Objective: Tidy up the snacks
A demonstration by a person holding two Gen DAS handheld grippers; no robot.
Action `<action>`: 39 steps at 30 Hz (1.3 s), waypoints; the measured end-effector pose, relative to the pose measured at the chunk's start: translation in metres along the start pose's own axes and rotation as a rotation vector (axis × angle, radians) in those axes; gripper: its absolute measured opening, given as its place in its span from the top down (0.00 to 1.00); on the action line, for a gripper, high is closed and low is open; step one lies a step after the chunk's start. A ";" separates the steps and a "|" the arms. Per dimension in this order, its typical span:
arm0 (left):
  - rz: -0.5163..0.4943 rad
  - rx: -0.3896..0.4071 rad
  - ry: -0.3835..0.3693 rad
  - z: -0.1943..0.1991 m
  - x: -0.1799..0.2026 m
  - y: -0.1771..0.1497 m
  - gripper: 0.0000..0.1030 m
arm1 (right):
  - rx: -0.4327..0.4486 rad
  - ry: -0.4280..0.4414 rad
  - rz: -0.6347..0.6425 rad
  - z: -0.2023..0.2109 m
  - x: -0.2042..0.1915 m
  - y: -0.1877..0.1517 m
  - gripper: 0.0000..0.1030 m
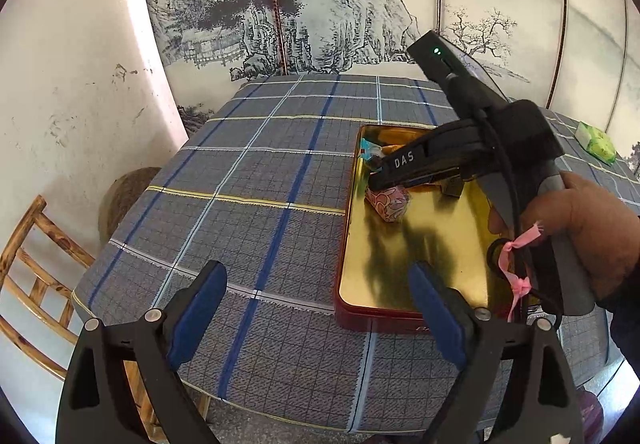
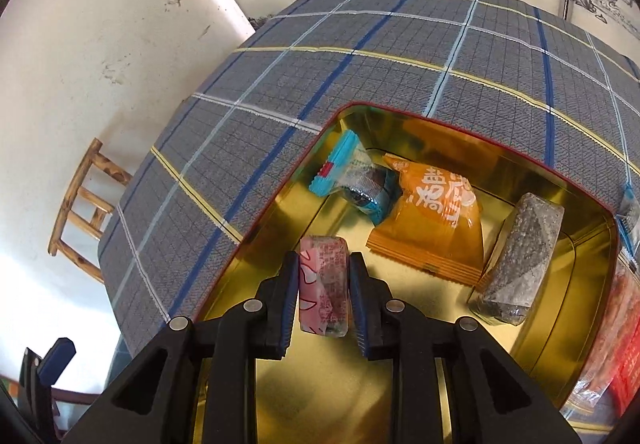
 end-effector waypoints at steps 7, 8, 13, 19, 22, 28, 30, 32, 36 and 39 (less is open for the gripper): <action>0.007 -0.005 0.008 0.002 -0.005 0.000 0.12 | 0.152 0.086 -0.019 0.046 0.000 0.010 0.74; 0.007 -0.003 0.007 0.003 -0.005 0.000 0.12 | 0.178 0.090 -0.015 0.056 0.001 0.009 0.74; -0.015 0.014 -0.023 0.012 0.002 0.002 0.11 | 0.373 0.050 0.023 0.137 0.029 -0.025 0.72; -0.070 0.020 -0.120 0.026 0.034 0.008 0.11 | 0.490 -0.295 -0.006 0.224 0.135 -0.111 0.65; -0.093 0.000 -0.221 0.035 0.064 0.015 0.11 | 0.446 -0.460 -0.060 0.249 0.193 -0.158 0.65; -0.124 -0.083 -0.372 0.043 0.128 0.027 0.11 | 0.420 -0.508 -0.114 0.270 0.247 -0.209 0.65; -0.140 -0.108 -0.394 0.041 0.150 0.031 0.11 | 0.425 -0.490 -0.120 0.270 0.255 -0.216 0.65; -0.156 -0.150 -0.444 0.037 0.177 0.034 0.11 | 0.425 -0.469 -0.119 0.270 0.262 -0.223 0.64; -0.119 -0.270 -0.550 0.020 0.223 0.036 0.11 | 0.413 -0.441 -0.079 0.263 0.266 -0.228 0.61; -0.070 -0.353 -0.565 -0.001 0.250 0.039 0.11 | 0.418 -0.408 -0.087 0.261 0.269 -0.231 0.59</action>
Point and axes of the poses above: each gripper's, at about its wrist camera, not at the fingertips, and z roughly against the way its jaws point, x to its right, y to its top, the point moved 5 cm from there along -z, roughly the way its jaws point, and after that the axes turned 6 degrees about x, right-handed, at the moved point
